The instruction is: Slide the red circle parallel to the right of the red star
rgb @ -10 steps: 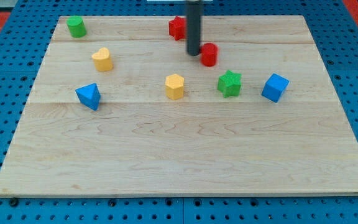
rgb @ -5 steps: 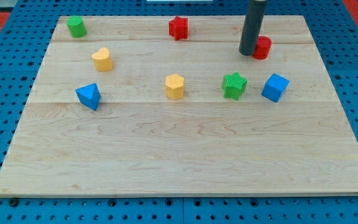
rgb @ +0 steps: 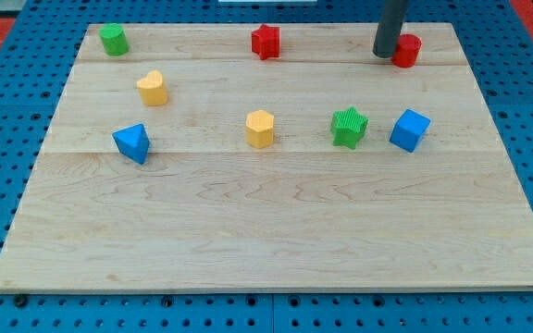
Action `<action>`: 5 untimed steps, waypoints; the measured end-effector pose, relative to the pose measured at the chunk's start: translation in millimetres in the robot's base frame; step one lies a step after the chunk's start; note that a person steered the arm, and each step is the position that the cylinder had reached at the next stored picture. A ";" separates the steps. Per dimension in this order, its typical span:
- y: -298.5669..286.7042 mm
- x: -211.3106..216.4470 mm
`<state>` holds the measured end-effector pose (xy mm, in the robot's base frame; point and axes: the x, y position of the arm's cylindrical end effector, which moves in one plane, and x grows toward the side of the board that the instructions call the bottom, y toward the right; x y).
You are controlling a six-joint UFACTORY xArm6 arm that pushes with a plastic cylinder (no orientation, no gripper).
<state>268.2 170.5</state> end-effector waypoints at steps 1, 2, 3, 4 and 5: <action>16.8 43.0; 64.0 15.5; 36.4 4.0; 36.2 -2.3; 45.0 -2.3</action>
